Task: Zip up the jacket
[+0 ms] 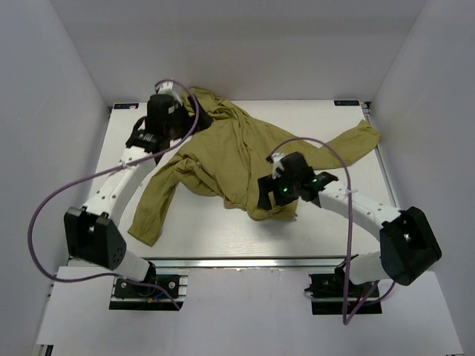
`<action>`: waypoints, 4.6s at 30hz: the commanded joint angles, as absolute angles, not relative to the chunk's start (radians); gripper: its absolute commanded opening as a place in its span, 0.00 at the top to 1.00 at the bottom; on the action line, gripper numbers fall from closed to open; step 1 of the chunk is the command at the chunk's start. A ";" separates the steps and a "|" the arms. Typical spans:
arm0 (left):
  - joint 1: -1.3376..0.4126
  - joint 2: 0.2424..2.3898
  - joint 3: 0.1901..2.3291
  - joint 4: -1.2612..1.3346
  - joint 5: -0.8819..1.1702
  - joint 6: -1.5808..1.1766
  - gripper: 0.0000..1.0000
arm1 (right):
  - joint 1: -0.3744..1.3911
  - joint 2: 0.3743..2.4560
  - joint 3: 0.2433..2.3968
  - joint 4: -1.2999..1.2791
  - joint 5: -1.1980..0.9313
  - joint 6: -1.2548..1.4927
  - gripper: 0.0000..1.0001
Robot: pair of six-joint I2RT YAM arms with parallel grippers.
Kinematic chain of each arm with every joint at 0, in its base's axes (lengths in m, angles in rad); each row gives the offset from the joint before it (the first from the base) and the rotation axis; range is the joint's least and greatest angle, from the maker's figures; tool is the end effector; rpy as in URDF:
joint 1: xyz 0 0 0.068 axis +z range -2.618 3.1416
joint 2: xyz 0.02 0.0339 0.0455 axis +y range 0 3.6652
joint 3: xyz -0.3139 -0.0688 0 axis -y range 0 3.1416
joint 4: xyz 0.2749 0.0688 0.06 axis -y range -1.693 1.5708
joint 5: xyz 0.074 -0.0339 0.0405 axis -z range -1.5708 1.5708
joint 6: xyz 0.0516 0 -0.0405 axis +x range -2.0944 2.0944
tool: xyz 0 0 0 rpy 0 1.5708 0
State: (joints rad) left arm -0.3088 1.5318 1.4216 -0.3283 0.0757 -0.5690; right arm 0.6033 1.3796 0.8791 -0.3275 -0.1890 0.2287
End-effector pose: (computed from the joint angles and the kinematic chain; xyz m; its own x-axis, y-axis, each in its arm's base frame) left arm 0.3810 -0.1256 0.4033 -0.5392 -0.3919 -0.7454 0.0923 0.8523 -0.5149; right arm 0.2536 0.1865 0.2506 -0.7408 -0.2400 -0.6274 -0.5072 0.8123 0.2881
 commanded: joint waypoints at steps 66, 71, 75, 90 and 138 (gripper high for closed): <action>-0.307 1.215 0.937 -0.698 -0.049 -0.641 0.02 | 0.980 1.574 1.307 -0.862 0.449 0.467 1.00; -0.307 1.200 0.936 -0.698 -0.035 -0.634 0.02 | 0.994 1.605 1.367 -1.046 0.308 0.658 1.00; -0.307 1.184 0.953 -0.745 -0.066 -0.632 0.02 | 1.000 1.585 1.231 -0.820 -0.031 0.704 0.96; -0.307 1.164 0.945 -0.752 -0.023 -0.640 0.02 | 0.999 1.552 1.207 -0.653 -0.154 0.514 0.17; -0.567 1.717 1.439 -0.767 0.034 -0.442 0.02 | 0.279 1.283 0.864 -0.345 -0.236 0.382 0.11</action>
